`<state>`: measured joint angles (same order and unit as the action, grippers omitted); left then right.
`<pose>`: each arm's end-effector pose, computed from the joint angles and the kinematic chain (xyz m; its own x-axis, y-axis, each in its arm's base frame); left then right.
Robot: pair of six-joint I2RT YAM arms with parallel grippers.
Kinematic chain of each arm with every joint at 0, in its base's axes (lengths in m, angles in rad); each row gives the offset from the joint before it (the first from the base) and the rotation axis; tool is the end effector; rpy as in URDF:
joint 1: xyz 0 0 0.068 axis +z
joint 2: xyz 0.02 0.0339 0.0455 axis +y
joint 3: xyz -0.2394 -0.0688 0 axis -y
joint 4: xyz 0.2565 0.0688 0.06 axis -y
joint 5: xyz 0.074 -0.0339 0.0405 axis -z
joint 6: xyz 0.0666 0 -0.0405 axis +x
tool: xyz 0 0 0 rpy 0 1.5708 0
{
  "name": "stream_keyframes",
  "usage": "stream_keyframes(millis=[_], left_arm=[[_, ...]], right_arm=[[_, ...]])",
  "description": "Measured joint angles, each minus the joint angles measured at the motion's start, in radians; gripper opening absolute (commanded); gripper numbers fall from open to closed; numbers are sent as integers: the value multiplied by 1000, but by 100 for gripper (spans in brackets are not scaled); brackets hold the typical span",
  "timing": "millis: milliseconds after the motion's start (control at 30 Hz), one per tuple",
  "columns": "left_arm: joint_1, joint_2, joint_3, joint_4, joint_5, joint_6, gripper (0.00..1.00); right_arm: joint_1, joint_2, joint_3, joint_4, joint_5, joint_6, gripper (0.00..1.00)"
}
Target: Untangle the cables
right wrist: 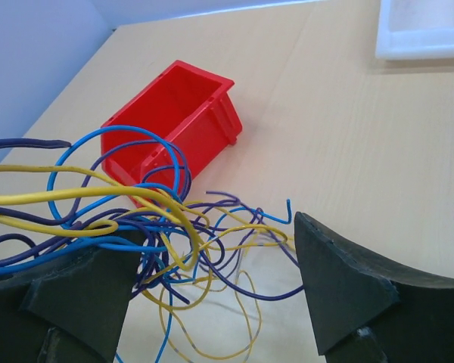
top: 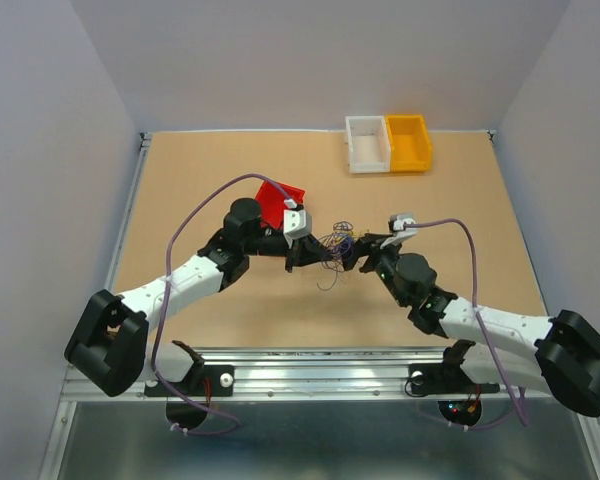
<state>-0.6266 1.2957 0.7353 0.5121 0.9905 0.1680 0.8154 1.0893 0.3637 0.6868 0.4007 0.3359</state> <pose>0.2221 -0.2295 0.2530 0.1283 0.0203 -0.9915 0.9906 -0.0498 0.1272 0.2082 0.1832 0.1951 -0.1580 0.2749 -0.9484 -0.3718 0.8732 0.3151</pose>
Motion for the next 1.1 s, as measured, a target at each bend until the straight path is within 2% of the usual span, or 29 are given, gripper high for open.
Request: stream_keyframes(millis=[33, 100, 133, 200, 267, 333, 433, 467, 533, 600, 633, 667, 700, 800, 833, 900, 1000, 1100], left_arm=[[-1, 0, 0, -2, 2, 0, 0], [-2, 3, 2, -7, 9, 0, 0], [-2, 7, 5, -8, 14, -1, 0], [-3, 21, 14, -12, 24, 0, 0], [-3, 28, 20, -20, 28, 1, 0], [-3, 31, 21, -34, 30, 8, 0], [-3, 31, 25, -47, 30, 24, 0], [-2, 31, 28, -51, 31, 37, 0], [-2, 31, 35, -58, 32, 58, 0], [-2, 31, 48, -69, 35, 90, 0], [-2, 31, 63, -91, 37, 115, 0], [-2, 31, 77, -108, 35, 138, 0], [-2, 31, 98, -140, 32, 174, 0], [4, 26, 144, -245, 32, 267, 0], [9, 19, 146, -269, 35, 285, 0], [41, -13, 146, -320, 52, 301, 0], [113, -72, 134, -310, 88, 243, 0], [230, -114, 99, -176, 99, 93, 0]], right_arm=[[9, 11, 0, 19, 0, -4, 76], [27, 35, 0, 58, -2, -19, 68], [37, 45, 0, 80, -4, -28, 58], [59, 75, 0, 115, -2, -43, 46], [71, 99, 0, 138, 19, -58, 38], [77, 106, 0, 148, 55, -62, 34], [86, 105, 0, 163, 158, -60, 21], [90, 102, 0, 166, 210, -53, 10], [99, 98, -1, 176, 311, -48, 6], [102, 92, -1, 185, 374, -31, 7], [100, 87, 1, 171, 389, -8, 10], [92, 82, 8, 138, 389, 14, 17], [69, 76, 23, 84, 367, 93, 18], [-91, 59, 85, -90, 290, 254, 25], [-149, 53, 95, -134, 282, 296, 45], [-241, 26, 95, -218, 293, 350, 59], [-293, -27, 92, -316, 341, 396, 64], [-315, -105, 84, -369, 367, 432, 66]])
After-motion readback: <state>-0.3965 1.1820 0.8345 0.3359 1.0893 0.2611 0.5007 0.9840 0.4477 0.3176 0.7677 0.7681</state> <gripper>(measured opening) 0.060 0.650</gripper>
